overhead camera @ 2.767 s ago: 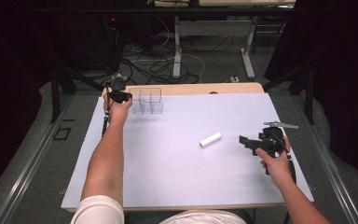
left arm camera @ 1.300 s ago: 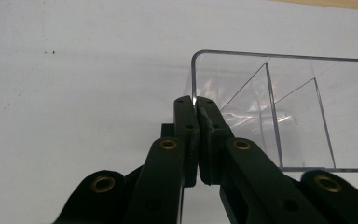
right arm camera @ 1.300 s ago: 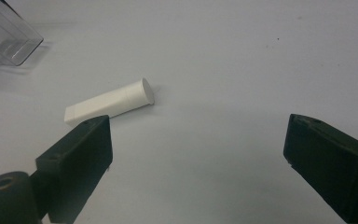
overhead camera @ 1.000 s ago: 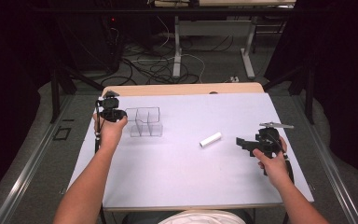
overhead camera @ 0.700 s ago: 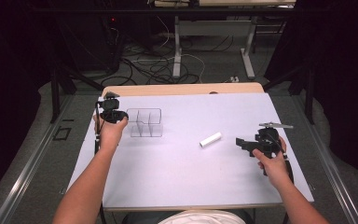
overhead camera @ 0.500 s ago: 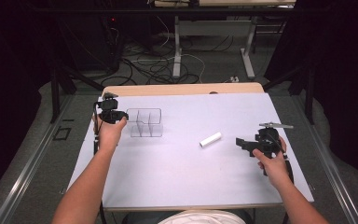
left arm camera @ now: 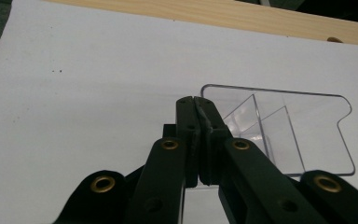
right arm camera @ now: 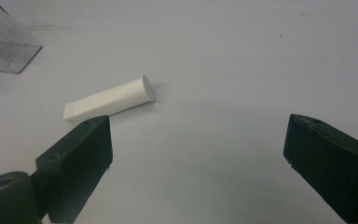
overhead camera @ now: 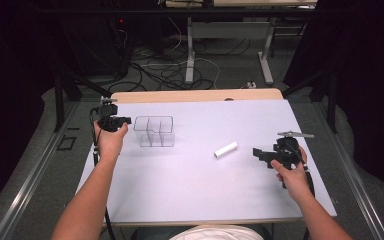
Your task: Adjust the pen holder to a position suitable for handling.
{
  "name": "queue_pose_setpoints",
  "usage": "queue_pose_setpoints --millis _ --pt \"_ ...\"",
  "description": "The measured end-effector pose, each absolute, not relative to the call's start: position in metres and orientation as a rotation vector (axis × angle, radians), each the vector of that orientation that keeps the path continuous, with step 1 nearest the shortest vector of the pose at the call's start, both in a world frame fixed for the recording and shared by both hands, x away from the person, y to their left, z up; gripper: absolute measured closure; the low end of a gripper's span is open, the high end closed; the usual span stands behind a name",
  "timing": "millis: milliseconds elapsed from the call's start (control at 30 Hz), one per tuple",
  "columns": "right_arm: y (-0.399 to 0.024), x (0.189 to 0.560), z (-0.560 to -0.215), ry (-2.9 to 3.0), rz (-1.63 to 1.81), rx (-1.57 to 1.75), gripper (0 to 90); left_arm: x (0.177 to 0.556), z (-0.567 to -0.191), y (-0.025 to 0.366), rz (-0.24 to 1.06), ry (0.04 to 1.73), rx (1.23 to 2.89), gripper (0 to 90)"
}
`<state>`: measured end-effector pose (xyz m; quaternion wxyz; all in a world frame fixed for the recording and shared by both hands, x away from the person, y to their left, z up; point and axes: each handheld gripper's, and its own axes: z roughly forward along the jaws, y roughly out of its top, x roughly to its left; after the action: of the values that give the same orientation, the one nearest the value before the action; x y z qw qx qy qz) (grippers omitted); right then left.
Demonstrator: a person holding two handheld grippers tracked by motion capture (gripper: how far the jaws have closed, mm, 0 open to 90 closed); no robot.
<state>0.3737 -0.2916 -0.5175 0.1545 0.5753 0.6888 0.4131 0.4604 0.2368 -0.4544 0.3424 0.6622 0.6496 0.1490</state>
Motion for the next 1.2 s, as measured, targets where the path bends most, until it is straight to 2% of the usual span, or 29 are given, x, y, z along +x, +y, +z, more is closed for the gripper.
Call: queue_pose_setpoints --millis 533,933,1200 --pt "-0.291 0.374 -0.519 1.980 1.183 1.654 7.5 0.467 -0.474 0.225 0.411 1.685 1.790 90.0" --pt "-0.290 0.374 -0.519 1.988 1.177 1.644 7.7 0.461 -0.480 0.220 0.431 1.666 1.738 90.0" --pt "-0.290 0.375 -0.520 1.994 1.179 1.643 7.8 0.458 -0.485 0.194 0.438 1.625 1.696 90.0"
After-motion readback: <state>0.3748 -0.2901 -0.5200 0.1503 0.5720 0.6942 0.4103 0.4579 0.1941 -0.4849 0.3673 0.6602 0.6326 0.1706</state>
